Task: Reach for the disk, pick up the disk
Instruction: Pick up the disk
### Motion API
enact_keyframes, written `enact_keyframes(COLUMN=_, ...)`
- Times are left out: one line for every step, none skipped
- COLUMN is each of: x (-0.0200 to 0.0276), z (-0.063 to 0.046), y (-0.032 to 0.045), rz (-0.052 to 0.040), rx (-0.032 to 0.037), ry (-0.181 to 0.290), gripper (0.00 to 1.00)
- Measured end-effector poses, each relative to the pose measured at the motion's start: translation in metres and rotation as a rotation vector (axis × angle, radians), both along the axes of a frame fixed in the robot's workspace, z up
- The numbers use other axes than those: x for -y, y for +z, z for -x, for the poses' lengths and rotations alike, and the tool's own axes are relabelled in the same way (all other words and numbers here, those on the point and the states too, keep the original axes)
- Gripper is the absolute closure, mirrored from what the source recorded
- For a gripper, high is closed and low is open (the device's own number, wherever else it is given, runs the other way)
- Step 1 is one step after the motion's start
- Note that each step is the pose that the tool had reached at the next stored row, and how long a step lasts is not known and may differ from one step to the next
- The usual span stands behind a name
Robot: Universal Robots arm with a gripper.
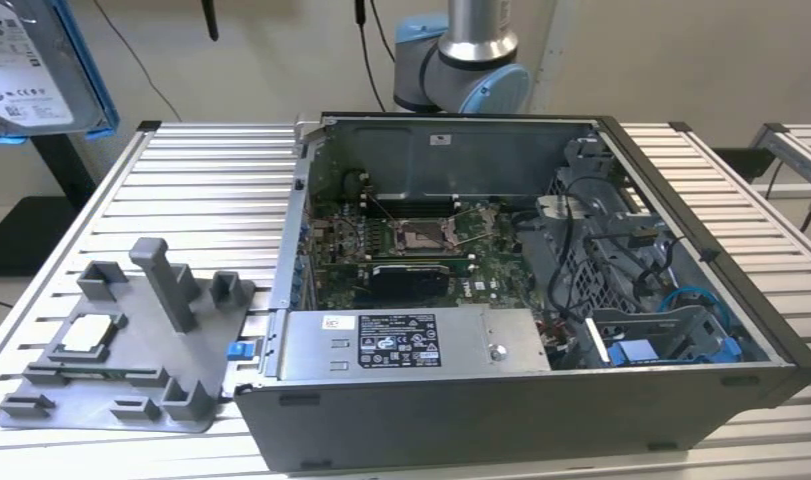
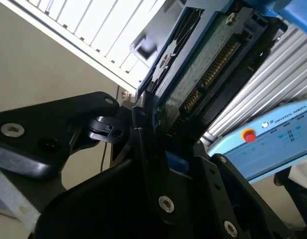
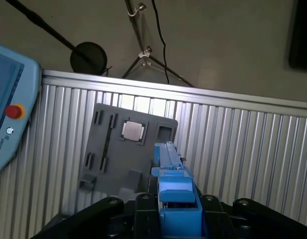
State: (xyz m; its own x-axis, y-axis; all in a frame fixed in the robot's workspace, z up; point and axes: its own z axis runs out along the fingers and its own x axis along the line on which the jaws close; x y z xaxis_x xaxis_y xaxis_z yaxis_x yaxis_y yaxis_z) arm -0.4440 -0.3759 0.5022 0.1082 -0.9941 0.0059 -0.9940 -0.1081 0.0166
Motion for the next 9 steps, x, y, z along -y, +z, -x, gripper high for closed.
enact_keyframes(x=0.0, z=0.0, y=0.0024, rz=0.0, rx=0.0, ry=0.0, gripper=1.0)
enact_keyframes(x=0.0, z=0.0, y=0.0045, rz=0.0, rx=-0.0001, ry=0.0, gripper=1.0)
enact_keyframes(x=-0.0001, z=0.0, y=0.0058, rz=0.0, rx=0.0, ry=0.0, gripper=1.0)
enact_keyframes(x=-0.0001, z=0.0001, y=0.0066, rz=0.0, rx=0.0, ry=0.0, gripper=1.0)
enact_keyframes(x=-0.0001, z=0.0001, y=0.0069, rz=0.0, rx=0.0001, ry=0.0, gripper=1.0)
enact_keyframes(x=-0.0001, z=0.0001, y=0.0068, rz=-0.0001, rx=0.0003, ry=0.0, gripper=1.0)
enact_keyframes(x=-0.0001, z=0.0001, y=0.0068, rz=-0.0001, rx=0.0005, ry=0.0, gripper=1.0)
enact_keyframes(x=-0.0001, z=0.0001, y=0.0068, rz=-0.0001, rx=0.0005, ry=0.0, gripper=1.0)
enact_keyframes(x=-0.0001, z=0.0001, y=0.0069, rz=0.0, rx=0.0005, ry=0.0, gripper=1.0)
